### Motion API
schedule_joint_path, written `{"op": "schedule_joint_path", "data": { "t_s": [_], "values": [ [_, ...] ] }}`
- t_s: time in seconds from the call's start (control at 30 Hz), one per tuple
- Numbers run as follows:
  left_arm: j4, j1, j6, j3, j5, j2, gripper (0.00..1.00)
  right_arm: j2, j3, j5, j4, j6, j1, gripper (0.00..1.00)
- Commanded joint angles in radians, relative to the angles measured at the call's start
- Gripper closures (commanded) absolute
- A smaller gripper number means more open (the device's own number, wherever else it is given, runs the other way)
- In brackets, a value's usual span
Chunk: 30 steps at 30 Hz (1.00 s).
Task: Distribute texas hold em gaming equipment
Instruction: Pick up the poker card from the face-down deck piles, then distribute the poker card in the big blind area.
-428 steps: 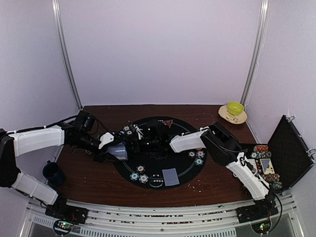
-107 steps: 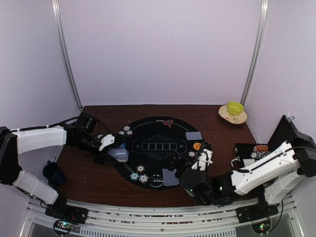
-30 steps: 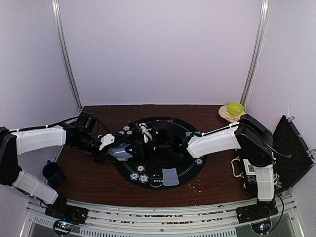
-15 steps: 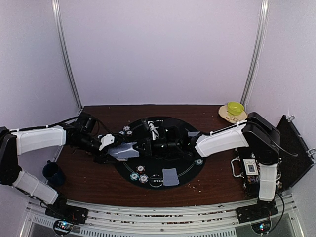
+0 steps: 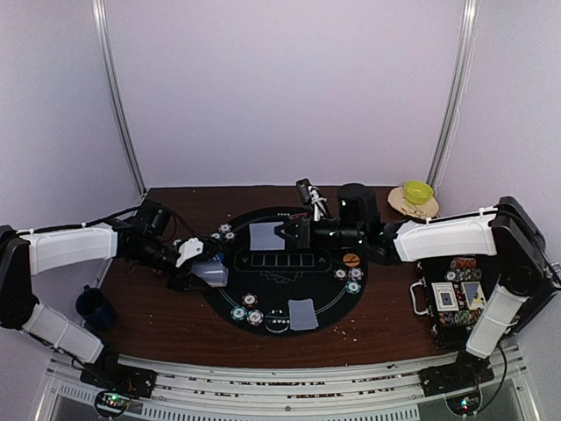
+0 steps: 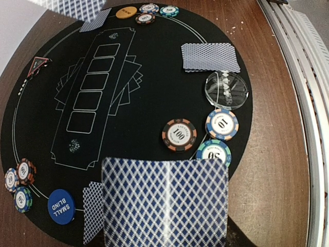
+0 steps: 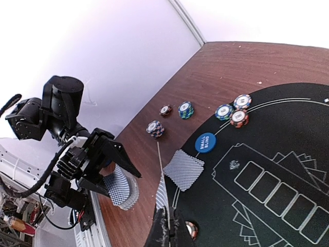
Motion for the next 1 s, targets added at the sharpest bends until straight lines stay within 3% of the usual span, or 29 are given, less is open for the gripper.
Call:
{"op": "schedule_joint_path", "data": {
  "t_s": [0.0,0.23,0.43,0.97],
  "values": [
    [0.02,-0.003,0.004,-0.002,0.031,0.001,0.53,-0.103,-0.023,0.027,-0.15,-0.076,-0.078,1.0],
    [0.021,-0.002,0.004,-0.002,0.034,0.001,0.52,-0.211,-0.021,0.02,-0.406,-0.19,-0.25,1.0],
    [0.02,-0.002,0.005,-0.002,0.04,0.0,0.53,-0.217,-0.029,-0.067,-0.497,-0.277,-0.384,1.0],
    [0.02,-0.003,0.005,-0.006,0.037,-0.014,0.53,0.089,0.112,-0.269,-0.603,-0.424,-0.533,1.0]
  ]
}}
